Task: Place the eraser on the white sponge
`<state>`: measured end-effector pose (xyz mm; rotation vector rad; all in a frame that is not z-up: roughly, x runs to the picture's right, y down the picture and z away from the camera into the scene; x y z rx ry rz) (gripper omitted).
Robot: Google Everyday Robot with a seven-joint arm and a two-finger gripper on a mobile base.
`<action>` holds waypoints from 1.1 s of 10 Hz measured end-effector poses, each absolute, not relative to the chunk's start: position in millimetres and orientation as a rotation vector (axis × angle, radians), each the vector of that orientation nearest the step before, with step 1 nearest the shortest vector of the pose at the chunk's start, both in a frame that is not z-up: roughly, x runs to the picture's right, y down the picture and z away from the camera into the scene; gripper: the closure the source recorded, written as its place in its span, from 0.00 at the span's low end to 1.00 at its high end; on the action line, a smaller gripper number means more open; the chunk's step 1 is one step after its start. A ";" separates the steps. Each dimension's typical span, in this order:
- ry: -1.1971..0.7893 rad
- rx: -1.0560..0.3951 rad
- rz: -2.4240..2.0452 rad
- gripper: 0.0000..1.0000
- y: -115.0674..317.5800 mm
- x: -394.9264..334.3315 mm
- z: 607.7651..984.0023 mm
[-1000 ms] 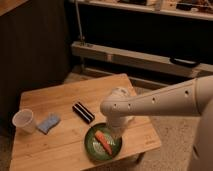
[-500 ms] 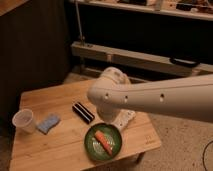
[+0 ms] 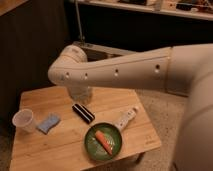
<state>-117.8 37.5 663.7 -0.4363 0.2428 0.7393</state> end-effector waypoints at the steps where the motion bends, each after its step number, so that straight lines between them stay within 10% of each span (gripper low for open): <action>1: 0.242 -0.445 0.725 0.98 32.1 -131.5 680.0; 8: 0.251 -0.559 0.729 0.32 44.7 -144.9 793.0; 11: 0.215 -0.611 0.717 0.20 47.0 -143.5 807.0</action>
